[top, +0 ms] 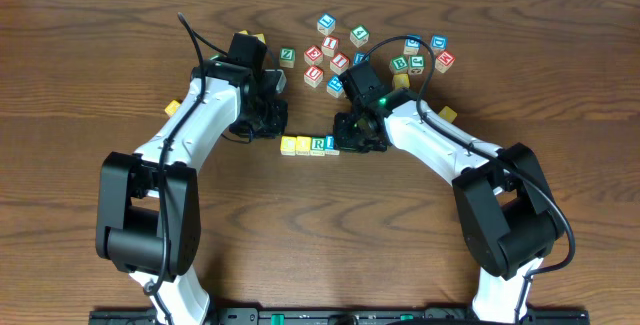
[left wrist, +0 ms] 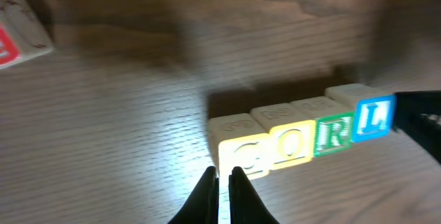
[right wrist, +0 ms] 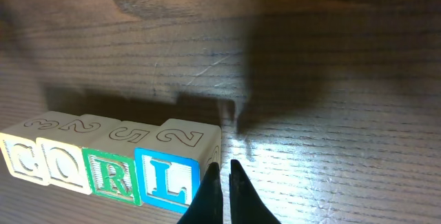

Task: Spell out CORL

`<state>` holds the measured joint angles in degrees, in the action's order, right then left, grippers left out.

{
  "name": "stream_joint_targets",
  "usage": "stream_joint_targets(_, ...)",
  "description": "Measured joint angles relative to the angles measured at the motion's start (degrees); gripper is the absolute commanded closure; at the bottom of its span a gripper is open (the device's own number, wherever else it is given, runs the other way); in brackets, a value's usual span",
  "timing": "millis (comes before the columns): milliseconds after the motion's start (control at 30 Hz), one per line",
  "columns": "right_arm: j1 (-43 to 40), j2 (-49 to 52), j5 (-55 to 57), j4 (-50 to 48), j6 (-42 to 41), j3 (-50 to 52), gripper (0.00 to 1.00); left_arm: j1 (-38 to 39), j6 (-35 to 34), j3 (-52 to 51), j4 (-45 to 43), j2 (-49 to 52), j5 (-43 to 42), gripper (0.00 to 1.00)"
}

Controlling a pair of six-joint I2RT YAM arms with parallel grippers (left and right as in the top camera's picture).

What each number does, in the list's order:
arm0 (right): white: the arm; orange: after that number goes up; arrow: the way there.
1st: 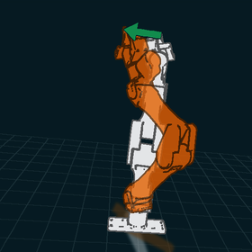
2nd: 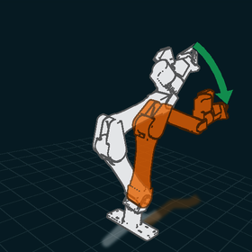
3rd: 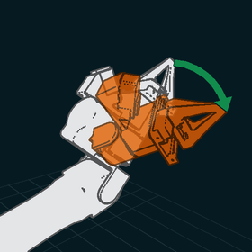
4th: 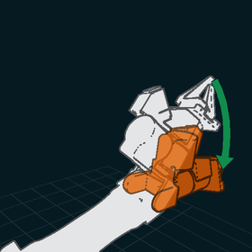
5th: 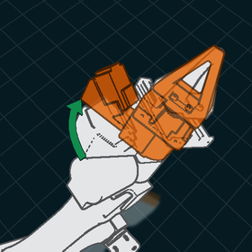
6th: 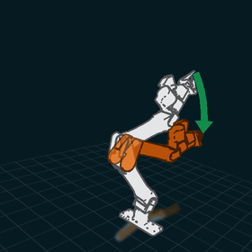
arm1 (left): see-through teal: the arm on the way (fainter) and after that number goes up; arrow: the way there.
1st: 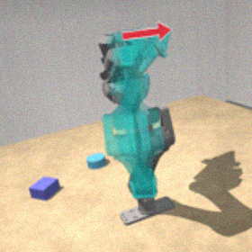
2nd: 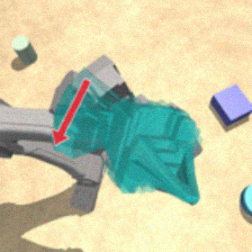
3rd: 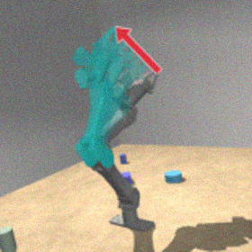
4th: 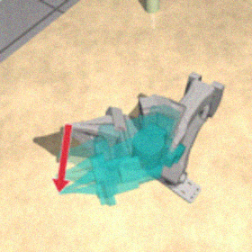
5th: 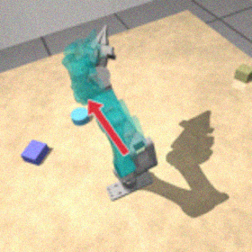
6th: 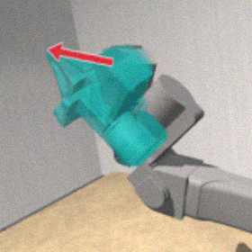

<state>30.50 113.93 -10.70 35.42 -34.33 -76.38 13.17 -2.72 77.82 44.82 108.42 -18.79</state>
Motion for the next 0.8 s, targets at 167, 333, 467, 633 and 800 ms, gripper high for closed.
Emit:
stream_joint_targets(167,0.0,0.0,0.0,-0.2,0.0,0.1,0.99,0.0,0.4,0.0,-1.4,0.6,4.3,0.93)
stream_joint_targets(333,0.0,0.0,0.0,-0.3,0.0,0.1,0.99,0.0,1.1,0.0,-1.4,3.2,5.4,0.93)
stream_joint_targets(467,0.0,0.0,0.0,-0.3,-0.1,0.2,0.99,0.0,1.1,0.0,-1.3,3.3,4.1,0.93)
stream_joint_targets(633,0.0,0.0,0.0,-0.4,-0.2,0.2,0.99,0.0,1.0,-0.1,-1.0,4.2,3.6,0.92)
stream_joint_targets(800,0.0,0.0,0.0,-0.4,-0.2,0.3,0.99,0.0,0.8,-0.4,-0.7,6.4,0.9,0.93)
